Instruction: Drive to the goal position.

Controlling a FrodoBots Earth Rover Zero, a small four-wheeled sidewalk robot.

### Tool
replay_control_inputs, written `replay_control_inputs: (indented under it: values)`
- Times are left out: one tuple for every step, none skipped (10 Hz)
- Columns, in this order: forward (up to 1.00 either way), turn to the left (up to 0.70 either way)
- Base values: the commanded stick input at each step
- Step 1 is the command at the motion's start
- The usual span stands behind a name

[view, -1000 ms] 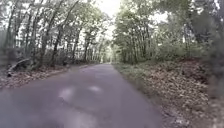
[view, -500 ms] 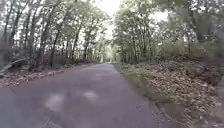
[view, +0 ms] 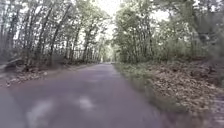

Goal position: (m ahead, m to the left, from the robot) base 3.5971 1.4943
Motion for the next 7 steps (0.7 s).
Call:
replay_control_inputs:
  values:
    - [0.70, 0.00]
    - [0.70, 0.00]
    - [0.70, 0.00]
    - [0.70, 0.00]
    - [0.70, 0.00]
    - [0.70, 0.00]
    - [0.70, 0.00]
